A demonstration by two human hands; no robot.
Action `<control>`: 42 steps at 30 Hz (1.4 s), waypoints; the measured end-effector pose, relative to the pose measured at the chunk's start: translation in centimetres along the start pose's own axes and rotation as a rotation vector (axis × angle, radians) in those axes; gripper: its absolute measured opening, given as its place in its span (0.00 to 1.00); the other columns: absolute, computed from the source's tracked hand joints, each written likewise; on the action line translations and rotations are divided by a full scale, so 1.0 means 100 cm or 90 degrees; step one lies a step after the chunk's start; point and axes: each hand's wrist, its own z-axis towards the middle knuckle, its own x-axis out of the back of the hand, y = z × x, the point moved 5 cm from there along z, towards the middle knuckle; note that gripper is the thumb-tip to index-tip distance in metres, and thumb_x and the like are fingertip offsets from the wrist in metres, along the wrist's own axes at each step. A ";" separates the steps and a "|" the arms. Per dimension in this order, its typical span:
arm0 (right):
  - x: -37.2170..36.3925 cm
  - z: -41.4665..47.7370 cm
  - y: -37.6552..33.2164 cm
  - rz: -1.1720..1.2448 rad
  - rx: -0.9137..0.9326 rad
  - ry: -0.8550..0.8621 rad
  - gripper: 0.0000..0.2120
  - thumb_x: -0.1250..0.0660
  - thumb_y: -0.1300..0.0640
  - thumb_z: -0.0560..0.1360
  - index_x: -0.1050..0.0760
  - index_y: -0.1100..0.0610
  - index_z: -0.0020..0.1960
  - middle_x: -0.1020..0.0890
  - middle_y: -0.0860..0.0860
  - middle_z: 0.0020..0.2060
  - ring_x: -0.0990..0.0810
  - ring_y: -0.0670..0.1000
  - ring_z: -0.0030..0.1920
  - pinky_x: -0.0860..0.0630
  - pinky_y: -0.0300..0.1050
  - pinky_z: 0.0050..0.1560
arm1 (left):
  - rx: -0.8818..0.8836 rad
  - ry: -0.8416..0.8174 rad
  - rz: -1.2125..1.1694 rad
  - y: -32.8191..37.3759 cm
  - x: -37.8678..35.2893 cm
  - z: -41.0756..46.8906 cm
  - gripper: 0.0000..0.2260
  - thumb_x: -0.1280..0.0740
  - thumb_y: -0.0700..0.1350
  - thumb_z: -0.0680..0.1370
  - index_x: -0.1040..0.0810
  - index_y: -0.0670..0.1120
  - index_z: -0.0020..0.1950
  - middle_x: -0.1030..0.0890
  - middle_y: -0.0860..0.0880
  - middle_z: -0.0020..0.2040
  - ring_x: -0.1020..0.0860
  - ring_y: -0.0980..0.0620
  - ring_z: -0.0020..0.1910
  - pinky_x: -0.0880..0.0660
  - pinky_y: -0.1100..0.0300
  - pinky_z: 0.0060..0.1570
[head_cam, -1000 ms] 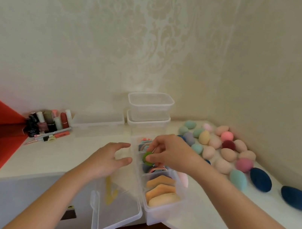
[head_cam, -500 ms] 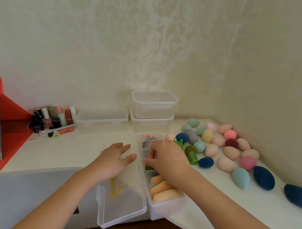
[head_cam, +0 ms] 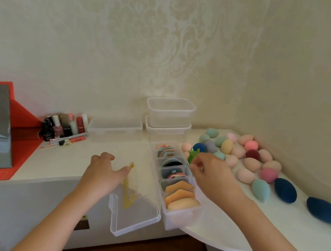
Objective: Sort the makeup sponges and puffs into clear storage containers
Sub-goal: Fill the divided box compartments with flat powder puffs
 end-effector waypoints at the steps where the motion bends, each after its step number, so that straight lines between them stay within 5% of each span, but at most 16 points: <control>1: 0.001 -0.006 0.009 0.020 -0.044 0.006 0.11 0.42 0.53 0.79 0.24 0.58 0.47 0.20 0.54 0.42 0.23 0.53 0.42 0.28 0.44 0.42 | 0.023 -0.015 0.019 -0.005 0.003 -0.001 0.29 0.35 0.57 0.76 0.34 0.42 0.70 0.28 0.43 0.65 0.25 0.44 0.60 0.31 0.58 0.52; 3: -0.002 -0.015 0.020 0.058 -0.099 -0.006 0.15 0.41 0.53 0.79 0.25 0.61 0.40 0.20 0.55 0.34 0.25 0.53 0.35 0.33 0.42 0.34 | 0.076 -0.082 -0.004 -0.016 0.003 -0.001 0.27 0.35 0.57 0.76 0.28 0.36 0.64 0.20 0.42 0.56 0.20 0.45 0.51 0.24 0.55 0.52; 7: -0.012 -0.025 0.023 0.157 -0.131 -0.027 0.20 0.39 0.53 0.78 0.33 0.55 0.28 0.29 0.48 0.24 0.33 0.45 0.27 0.40 0.36 0.27 | 0.180 -0.289 -0.263 -0.015 -0.010 -0.022 0.19 0.33 0.51 0.77 0.25 0.37 0.56 0.17 0.40 0.45 0.17 0.47 0.35 0.22 0.59 0.30; 11: -0.015 -0.032 0.020 0.247 -0.122 -0.034 0.16 0.38 0.54 0.78 0.27 0.53 0.31 0.26 0.48 0.26 0.31 0.44 0.28 0.36 0.34 0.29 | 0.149 -0.227 -0.322 -0.004 0.011 -0.020 0.09 0.35 0.43 0.78 0.25 0.38 0.53 0.21 0.40 0.42 0.20 0.47 0.32 0.22 0.60 0.28; 14: -0.022 -0.035 0.013 0.332 -0.134 -0.073 0.09 0.37 0.56 0.78 0.19 0.54 0.46 0.19 0.47 0.33 0.22 0.42 0.31 0.25 0.33 0.36 | 0.109 -0.169 -0.343 0.009 0.036 -0.013 0.08 0.35 0.40 0.77 0.25 0.36 0.53 0.22 0.40 0.43 0.21 0.46 0.31 0.20 0.58 0.29; 18: -0.040 -0.037 0.004 0.429 -0.156 -0.105 0.12 0.38 0.59 0.78 0.21 0.57 0.58 0.18 0.48 0.41 0.18 0.43 0.38 0.20 0.38 0.46 | 0.010 -0.070 -0.179 0.040 0.051 -0.003 0.08 0.36 0.42 0.75 0.23 0.37 0.46 0.20 0.42 0.40 0.20 0.46 0.31 0.19 0.50 0.44; 22: -0.058 -0.028 -0.009 0.454 -0.120 -0.170 0.14 0.38 0.61 0.77 0.21 0.54 0.60 0.20 0.48 0.51 0.19 0.43 0.47 0.21 0.38 0.53 | -0.188 -0.013 0.136 0.086 0.058 0.006 0.14 0.33 0.50 0.70 0.22 0.40 0.44 0.21 0.45 0.35 0.19 0.43 0.39 0.23 0.52 0.43; 25: -0.063 -0.026 -0.021 0.416 -0.044 -0.229 0.17 0.38 0.60 0.76 0.23 0.49 0.63 0.22 0.46 0.60 0.22 0.43 0.58 0.26 0.40 0.61 | -0.326 -0.003 0.286 0.106 0.049 0.007 0.14 0.33 0.47 0.72 0.20 0.46 0.56 0.19 0.46 0.46 0.22 0.45 0.47 0.26 0.55 0.47; 30: -0.077 -0.027 -0.035 0.333 0.050 -0.318 0.19 0.37 0.55 0.77 0.29 0.45 0.68 0.32 0.39 0.69 0.30 0.41 0.65 0.36 0.35 0.60 | -0.404 -0.102 0.280 0.081 0.023 0.013 0.21 0.31 0.50 0.74 0.25 0.50 0.67 0.25 0.49 0.60 0.26 0.50 0.57 0.30 0.58 0.56; 33: -0.064 -0.019 -0.031 0.311 0.022 -0.204 0.11 0.36 0.54 0.77 0.19 0.52 0.56 0.18 0.46 0.54 0.21 0.43 0.51 0.27 0.35 0.50 | -0.406 -0.165 0.259 0.054 0.012 0.009 0.28 0.32 0.63 0.71 0.28 0.54 0.68 0.28 0.55 0.63 0.27 0.55 0.60 0.32 0.60 0.61; 36: -0.033 -0.008 -0.030 0.242 0.087 0.006 0.09 0.33 0.53 0.75 0.18 0.58 0.42 0.17 0.50 0.37 0.20 0.49 0.39 0.25 0.40 0.42 | -0.399 -0.157 0.235 0.039 0.012 0.007 0.47 0.44 0.81 0.58 0.32 0.56 0.71 0.32 0.56 0.69 0.33 0.54 0.67 0.37 0.61 0.66; 38: -0.018 0.003 -0.032 0.170 0.166 0.072 0.05 0.32 0.56 0.74 0.19 0.57 0.47 0.18 0.48 0.43 0.20 0.49 0.43 0.25 0.42 0.46 | -0.343 -0.142 0.292 0.028 0.011 0.010 0.52 0.42 0.80 0.57 0.42 0.56 0.76 0.43 0.51 0.76 0.45 0.49 0.75 0.47 0.52 0.73; 40: -0.017 0.018 -0.034 0.051 0.206 0.033 0.16 0.33 0.57 0.74 0.25 0.54 0.62 0.22 0.48 0.59 0.24 0.48 0.57 0.28 0.41 0.57 | -0.202 -0.175 0.373 0.012 0.009 0.012 0.52 0.32 0.71 0.63 0.57 0.56 0.77 0.56 0.47 0.78 0.55 0.44 0.77 0.52 0.43 0.73; 42: -0.026 0.035 -0.030 -0.045 0.214 -0.056 0.27 0.33 0.57 0.74 0.35 0.51 0.72 0.33 0.49 0.71 0.34 0.49 0.69 0.36 0.41 0.66 | -0.111 -0.248 0.403 0.000 0.008 0.011 0.56 0.28 0.66 0.64 0.64 0.54 0.76 0.53 0.43 0.78 0.50 0.41 0.76 0.44 0.45 0.72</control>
